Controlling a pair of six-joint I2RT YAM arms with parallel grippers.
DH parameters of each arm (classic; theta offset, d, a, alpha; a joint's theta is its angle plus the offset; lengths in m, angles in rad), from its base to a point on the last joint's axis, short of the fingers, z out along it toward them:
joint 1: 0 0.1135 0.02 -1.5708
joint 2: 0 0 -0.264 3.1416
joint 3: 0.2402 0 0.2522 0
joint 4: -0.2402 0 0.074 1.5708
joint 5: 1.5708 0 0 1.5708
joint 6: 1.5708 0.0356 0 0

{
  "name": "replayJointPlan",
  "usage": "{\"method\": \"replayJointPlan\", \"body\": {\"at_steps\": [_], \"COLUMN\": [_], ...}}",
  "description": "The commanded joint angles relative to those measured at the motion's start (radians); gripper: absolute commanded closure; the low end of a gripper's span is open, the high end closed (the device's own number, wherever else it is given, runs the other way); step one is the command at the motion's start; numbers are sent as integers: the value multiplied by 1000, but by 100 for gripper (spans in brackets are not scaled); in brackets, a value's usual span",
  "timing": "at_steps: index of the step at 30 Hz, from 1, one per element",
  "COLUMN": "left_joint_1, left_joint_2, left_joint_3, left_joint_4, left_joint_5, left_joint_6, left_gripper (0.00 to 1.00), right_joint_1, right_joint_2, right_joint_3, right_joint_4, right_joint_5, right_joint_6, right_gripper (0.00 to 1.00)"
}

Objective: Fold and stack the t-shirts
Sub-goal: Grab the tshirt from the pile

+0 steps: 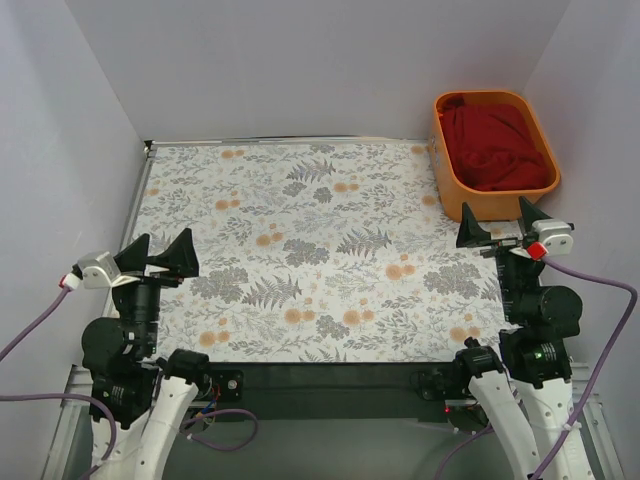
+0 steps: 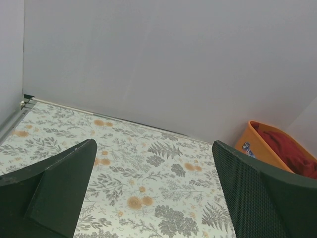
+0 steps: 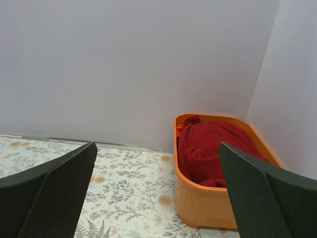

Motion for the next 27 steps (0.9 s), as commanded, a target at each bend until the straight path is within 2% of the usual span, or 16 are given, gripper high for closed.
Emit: {"method": "replayJointPlan", "body": {"at_steps": [1,9,14,21,24,27], "left_joint_1": [-2,-2,-2,-2,-8,-17], "left_joint_2": [26,95,160,198,197,198], "left_joint_3": [-28,-107,-189,-282,-284,-287], "left_joint_4": [4,30,70,113,121,122], "left_joint_5": [3,65,141,247,263,269], "left_joint_6": [-3,-55,-92,-124,-115,-102], "left_gripper": [4,4,4,4,4,4], "right_joint_1": [1,1,1,-17,-83,-142], "right_joint_2": [17,154,379,744,865,968], "right_joint_3": [0,22,139,381,444,510], "right_joint_4": [31,-17,-61,-185,-205,-212], "right_joint_5": [19,92,125,433,415,393], "right_joint_6": [-7,8,13,4,28,56], "right_gripper": [2,2,2,2,2,6]}}
